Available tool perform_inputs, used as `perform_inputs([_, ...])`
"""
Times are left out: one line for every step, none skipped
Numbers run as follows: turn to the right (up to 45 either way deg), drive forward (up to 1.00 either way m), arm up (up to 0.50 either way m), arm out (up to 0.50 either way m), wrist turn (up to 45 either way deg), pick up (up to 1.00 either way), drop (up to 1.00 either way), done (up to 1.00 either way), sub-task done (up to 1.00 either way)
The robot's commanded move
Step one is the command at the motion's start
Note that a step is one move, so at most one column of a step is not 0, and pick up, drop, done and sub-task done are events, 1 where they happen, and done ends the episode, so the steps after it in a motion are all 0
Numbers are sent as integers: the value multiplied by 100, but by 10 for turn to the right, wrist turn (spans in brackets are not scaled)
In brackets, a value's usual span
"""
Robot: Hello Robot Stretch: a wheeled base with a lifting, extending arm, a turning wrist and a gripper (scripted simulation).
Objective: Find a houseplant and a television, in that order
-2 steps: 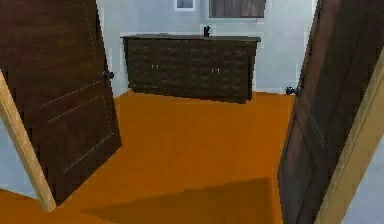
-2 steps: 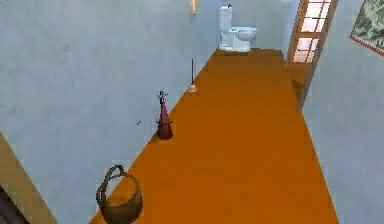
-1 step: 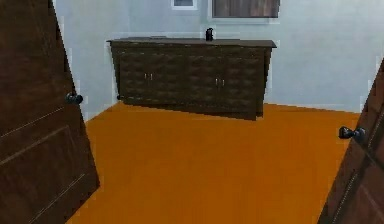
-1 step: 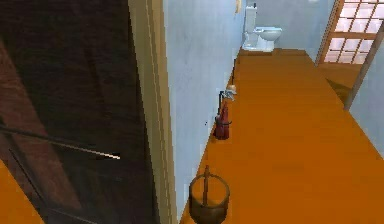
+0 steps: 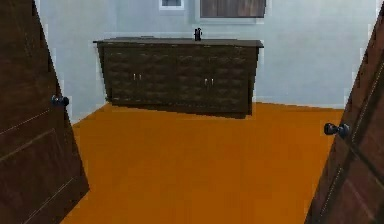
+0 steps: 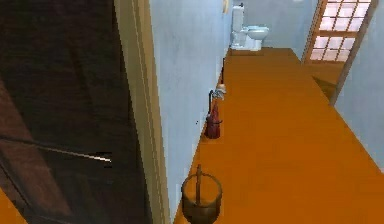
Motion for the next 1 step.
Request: perform_inputs([0, 85, 0, 0, 0, 0, 0, 0, 0])
